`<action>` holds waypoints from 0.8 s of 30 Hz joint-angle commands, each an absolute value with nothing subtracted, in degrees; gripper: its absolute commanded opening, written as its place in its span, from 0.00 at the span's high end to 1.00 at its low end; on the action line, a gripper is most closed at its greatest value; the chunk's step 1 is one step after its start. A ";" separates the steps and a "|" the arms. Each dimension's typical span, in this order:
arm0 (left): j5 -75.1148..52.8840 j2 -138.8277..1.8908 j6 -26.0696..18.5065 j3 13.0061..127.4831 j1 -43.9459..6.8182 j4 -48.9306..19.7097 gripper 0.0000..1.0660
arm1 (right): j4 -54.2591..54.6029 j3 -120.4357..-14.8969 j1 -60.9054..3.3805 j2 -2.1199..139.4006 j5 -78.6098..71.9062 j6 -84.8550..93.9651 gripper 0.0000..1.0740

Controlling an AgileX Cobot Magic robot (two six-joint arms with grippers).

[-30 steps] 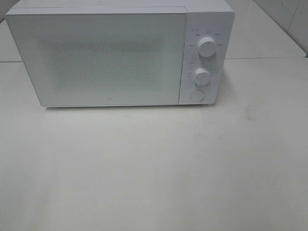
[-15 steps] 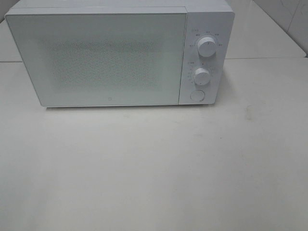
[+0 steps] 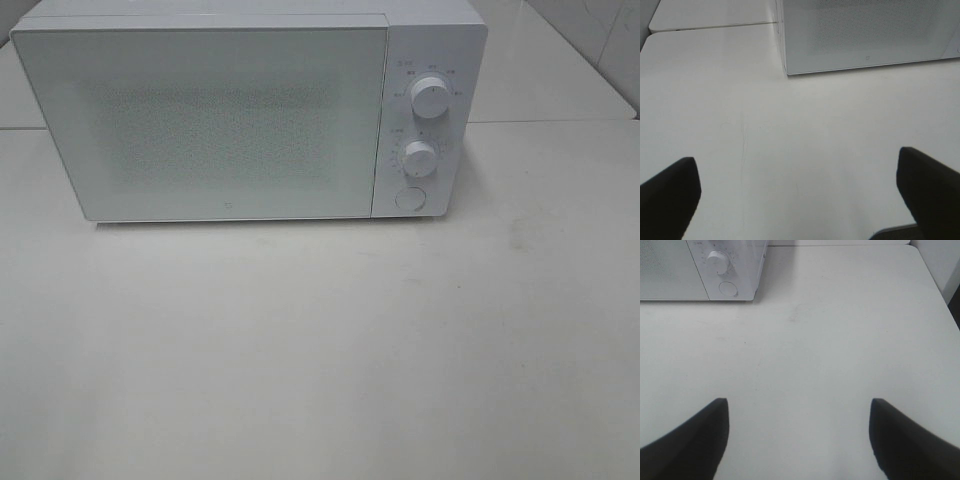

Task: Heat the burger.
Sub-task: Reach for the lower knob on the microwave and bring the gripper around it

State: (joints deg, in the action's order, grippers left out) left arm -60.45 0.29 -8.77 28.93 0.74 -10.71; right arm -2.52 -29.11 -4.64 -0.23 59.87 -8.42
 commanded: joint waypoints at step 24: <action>-59.70 1.72 -8.54 28.76 0.92 -10.94 0.06 | -2.35 -28.76 -4.35 20.23 30.25 -8.14 0.30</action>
